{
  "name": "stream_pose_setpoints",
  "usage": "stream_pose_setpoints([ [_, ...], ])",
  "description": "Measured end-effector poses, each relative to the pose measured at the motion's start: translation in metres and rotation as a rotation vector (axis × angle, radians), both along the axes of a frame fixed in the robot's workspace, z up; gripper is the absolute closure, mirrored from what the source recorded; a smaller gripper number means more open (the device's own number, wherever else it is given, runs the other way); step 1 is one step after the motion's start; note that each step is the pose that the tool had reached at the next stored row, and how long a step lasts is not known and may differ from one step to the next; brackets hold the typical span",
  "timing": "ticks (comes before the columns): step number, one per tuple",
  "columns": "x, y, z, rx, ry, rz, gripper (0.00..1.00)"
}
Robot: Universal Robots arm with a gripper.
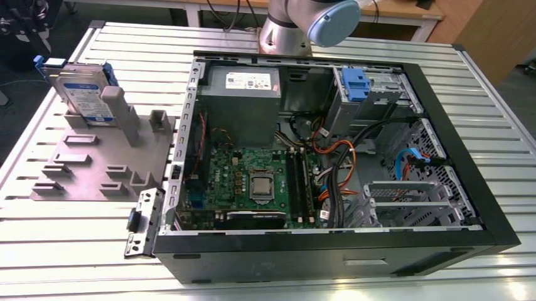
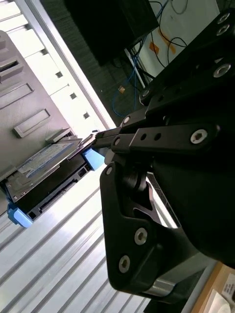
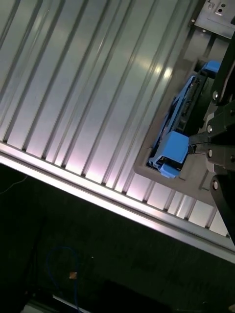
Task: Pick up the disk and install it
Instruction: 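Pick up the disk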
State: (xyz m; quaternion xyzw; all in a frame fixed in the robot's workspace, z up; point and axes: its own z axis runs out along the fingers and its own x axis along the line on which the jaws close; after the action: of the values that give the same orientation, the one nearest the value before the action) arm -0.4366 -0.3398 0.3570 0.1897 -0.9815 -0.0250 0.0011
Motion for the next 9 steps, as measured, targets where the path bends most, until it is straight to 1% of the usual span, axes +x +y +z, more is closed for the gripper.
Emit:
stream_pose_setpoints([
  [3,0.0,0.0,0.0,0.0,0.0001,0.029,0.89],
  [9,0.0,0.0,0.0,-0.0001,0.0001,0.105,0.89],
])
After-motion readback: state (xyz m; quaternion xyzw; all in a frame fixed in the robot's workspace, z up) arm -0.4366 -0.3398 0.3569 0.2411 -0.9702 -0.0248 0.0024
